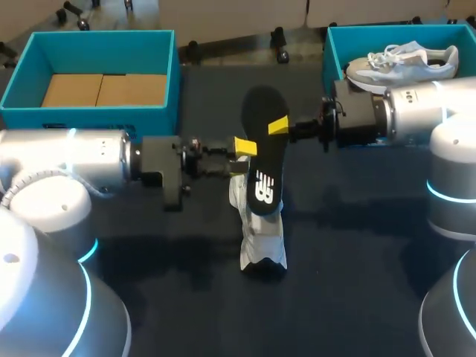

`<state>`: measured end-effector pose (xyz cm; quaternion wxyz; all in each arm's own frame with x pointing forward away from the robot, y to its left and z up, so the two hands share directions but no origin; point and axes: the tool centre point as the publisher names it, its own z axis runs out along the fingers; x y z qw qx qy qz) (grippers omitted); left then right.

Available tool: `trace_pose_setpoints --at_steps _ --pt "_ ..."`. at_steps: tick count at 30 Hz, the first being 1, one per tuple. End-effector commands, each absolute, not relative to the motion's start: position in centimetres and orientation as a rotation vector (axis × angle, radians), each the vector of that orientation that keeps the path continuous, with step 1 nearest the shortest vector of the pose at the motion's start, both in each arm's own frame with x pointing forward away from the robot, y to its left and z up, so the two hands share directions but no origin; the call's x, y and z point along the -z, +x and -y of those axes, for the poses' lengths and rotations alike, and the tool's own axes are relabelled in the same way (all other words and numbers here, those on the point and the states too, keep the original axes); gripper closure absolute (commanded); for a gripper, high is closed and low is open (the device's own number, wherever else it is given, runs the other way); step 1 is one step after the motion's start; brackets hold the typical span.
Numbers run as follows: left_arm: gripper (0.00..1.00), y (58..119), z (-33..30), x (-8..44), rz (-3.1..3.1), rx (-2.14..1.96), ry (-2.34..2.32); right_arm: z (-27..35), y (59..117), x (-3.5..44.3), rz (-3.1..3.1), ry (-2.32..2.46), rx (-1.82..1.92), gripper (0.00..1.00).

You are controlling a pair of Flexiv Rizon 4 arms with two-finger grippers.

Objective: Take the shoe out of the shoebox, open the shoe tongue, remove and reinsert the insole, then place the shoe into the shoebox

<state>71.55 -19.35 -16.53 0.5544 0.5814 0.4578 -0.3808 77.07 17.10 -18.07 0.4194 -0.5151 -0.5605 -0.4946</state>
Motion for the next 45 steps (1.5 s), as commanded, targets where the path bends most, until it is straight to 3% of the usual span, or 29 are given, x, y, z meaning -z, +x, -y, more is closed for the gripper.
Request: trace_pose_setpoints --at_steps 1,24,45 --pt "0.00 71.8 18.2 15.2 -1.177 0.829 1.487 -16.8 77.1 18.4 1.406 -1.302 1.225 1.00" --pt "0.00 72.1 17.6 14.6 -1.231 0.716 1.587 -16.8 77.8 19.5 1.397 -1.261 1.203 1.00" --pt "0.00 74.5 19.0 13.4 -1.657 0.327 1.849 -17.5 77.0 20.0 1.387 -1.259 1.198 1.00"
